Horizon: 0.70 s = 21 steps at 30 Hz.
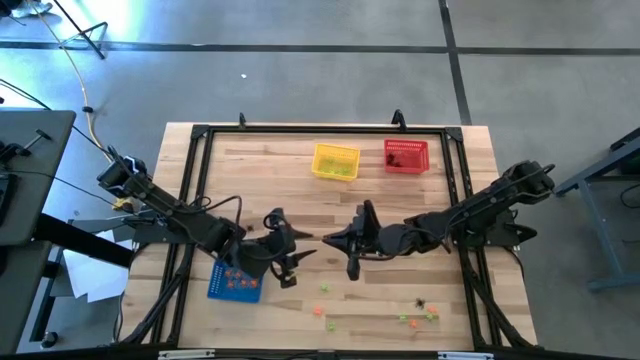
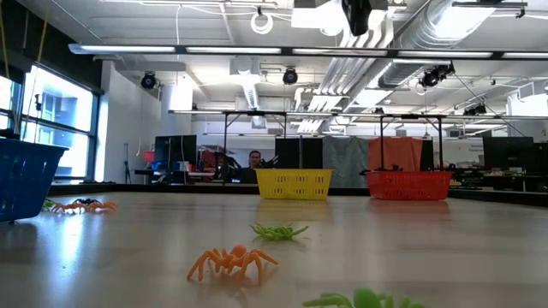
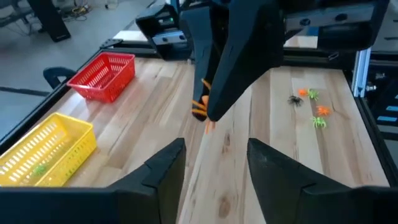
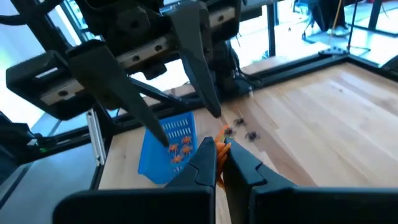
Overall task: Sort Halloween decoration
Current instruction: Put the orange spider toy into the blue bin
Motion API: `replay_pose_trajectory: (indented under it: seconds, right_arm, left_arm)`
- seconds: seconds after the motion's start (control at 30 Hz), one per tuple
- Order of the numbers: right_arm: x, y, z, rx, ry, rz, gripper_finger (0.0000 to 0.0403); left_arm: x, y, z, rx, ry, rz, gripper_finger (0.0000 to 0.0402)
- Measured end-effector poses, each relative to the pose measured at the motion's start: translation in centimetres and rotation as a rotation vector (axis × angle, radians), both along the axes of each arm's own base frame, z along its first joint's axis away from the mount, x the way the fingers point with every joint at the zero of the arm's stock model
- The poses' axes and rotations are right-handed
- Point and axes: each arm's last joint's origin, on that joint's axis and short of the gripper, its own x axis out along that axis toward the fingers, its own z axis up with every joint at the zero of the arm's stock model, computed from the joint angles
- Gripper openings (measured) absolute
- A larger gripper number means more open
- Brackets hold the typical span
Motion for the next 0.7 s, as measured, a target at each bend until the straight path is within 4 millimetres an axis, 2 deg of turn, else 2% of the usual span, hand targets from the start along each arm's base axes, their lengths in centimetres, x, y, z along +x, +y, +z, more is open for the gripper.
replay_pose_trajectory:
  seconds: [0.33, 0.7]
  right_arm:
    - [0.1, 0.1, 0.6, -0.023, -0.058, 0.01, 0.0]
    - [0.1, 0.1, 0.8, -0.04, -0.067, 0.023, 0.0]
  left_arm:
    - [1.6, 0.5, -0.4, 0.042, -0.025, -0.027, 0.0197]
    - [2.7, 2.1, -0.3, 0.047, -0.041, -0.004, 0.0202]
